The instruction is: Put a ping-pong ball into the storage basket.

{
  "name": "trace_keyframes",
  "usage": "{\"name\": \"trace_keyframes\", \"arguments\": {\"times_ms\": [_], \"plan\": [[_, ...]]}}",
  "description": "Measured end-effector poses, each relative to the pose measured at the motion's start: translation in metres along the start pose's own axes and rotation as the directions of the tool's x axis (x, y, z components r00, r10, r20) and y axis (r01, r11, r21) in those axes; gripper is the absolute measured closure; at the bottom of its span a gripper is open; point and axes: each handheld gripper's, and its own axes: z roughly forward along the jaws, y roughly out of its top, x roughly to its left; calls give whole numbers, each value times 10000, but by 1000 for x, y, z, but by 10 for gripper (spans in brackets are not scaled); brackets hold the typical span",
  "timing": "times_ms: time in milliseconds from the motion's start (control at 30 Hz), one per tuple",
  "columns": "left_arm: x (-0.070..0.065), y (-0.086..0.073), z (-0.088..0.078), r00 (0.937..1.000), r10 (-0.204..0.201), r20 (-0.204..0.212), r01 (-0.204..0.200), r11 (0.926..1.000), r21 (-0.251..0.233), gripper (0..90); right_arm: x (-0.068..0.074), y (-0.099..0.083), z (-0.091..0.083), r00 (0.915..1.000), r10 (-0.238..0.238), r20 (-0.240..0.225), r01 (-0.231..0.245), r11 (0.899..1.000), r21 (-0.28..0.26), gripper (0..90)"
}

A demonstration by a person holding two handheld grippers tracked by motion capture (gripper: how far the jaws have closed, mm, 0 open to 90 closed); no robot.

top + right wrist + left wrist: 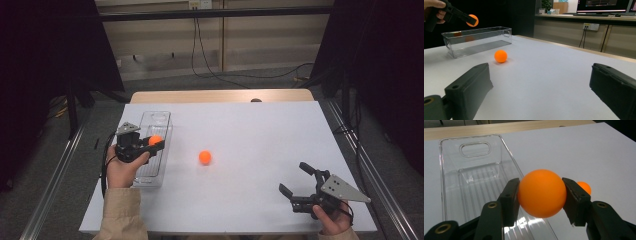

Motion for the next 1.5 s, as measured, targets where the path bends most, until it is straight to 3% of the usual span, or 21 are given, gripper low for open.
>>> {"name": "trace_keyframes", "arguments": {"times_ms": [1500], "plan": [[13,-7,0,9984,-32,-569,40,9999,148,508,0,0,0,10000,-13,-22,13,10000,16,27]]}}
